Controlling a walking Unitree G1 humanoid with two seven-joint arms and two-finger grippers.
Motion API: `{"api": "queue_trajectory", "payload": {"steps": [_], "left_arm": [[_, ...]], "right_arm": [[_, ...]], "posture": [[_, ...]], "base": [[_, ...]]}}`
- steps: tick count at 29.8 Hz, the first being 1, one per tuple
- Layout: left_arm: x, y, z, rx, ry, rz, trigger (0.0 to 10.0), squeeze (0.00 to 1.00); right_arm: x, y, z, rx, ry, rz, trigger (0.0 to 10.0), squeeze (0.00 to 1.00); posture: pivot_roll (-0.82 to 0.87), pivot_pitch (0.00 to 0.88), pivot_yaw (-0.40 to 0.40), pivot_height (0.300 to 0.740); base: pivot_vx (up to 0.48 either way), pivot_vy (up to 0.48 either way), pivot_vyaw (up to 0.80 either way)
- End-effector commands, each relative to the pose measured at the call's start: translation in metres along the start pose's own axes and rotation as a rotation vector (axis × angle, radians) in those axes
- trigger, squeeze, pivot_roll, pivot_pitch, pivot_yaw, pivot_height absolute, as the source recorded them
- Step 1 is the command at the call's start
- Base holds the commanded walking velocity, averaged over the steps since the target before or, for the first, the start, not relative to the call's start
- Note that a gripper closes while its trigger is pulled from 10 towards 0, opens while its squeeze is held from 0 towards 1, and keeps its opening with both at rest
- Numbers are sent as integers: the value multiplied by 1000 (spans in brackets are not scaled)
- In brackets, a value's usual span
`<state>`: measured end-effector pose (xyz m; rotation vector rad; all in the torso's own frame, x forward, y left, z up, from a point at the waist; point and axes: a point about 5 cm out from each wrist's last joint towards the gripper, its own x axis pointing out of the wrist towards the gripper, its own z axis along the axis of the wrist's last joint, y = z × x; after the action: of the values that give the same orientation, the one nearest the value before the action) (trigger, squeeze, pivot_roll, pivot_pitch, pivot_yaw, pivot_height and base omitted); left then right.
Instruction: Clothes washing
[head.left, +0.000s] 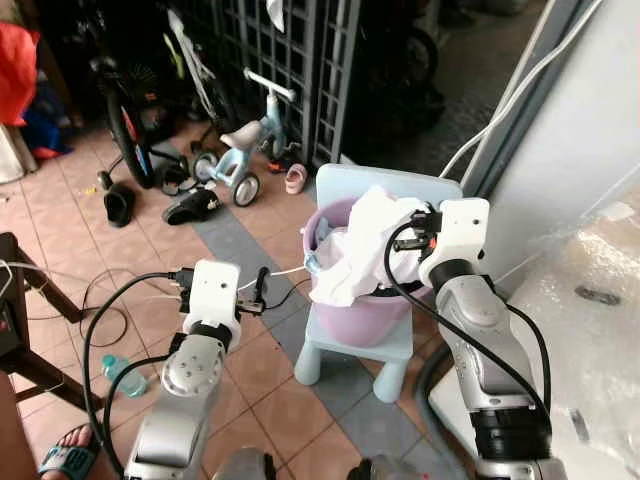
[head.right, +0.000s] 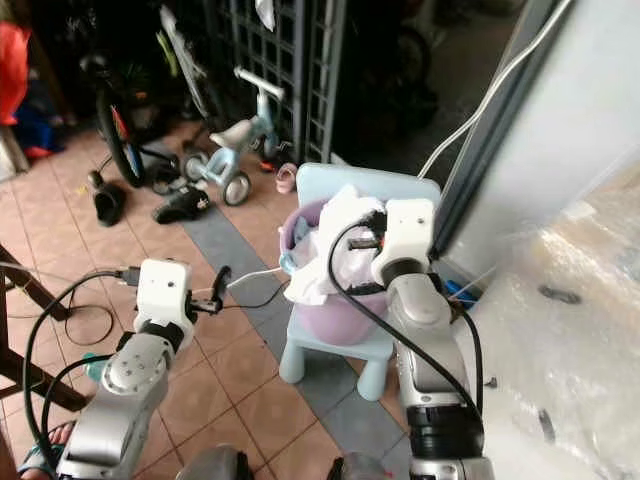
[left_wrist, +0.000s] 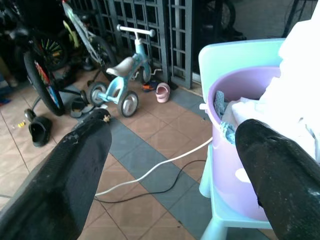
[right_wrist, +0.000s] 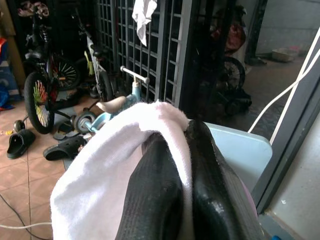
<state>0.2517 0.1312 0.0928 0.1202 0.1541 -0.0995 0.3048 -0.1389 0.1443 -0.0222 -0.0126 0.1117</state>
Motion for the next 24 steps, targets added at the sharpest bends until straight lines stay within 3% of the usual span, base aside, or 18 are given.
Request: {"api": "queue_trajectory", "payload": {"steps": [1,3,11,13,24], "left_arm": [[0,-3,0,-3,3,-14,10000,0],[1,-3,1,-4,-4,-19,10000,0],[1,-4,4,-29,-23,-47,10000,0],[1,-6,5,-37,-33,-63,10000,0],[1,-6,7,-58,-45,-83,10000,0]], "right_arm": [[2,-7,3,1,-8,-34,10000,0],[2,-9,2,2,-3,-41,10000,0],[4,-19,10,-47,-45,-126,10000,0],[6,-30,14,-73,-59,-200,10000,0],[11,-55,25,-151,-95,-322,10000,0]], "posture": [[-9,0,-2,740],[-10,0,0,740],[-12,0,8,740],[-13,0,8,740],[-19,0,9,740]], "base": [[-266,0,0],[-133,0,0],[0,0,-800],[0,0,-800],[0,0,-800]]}}
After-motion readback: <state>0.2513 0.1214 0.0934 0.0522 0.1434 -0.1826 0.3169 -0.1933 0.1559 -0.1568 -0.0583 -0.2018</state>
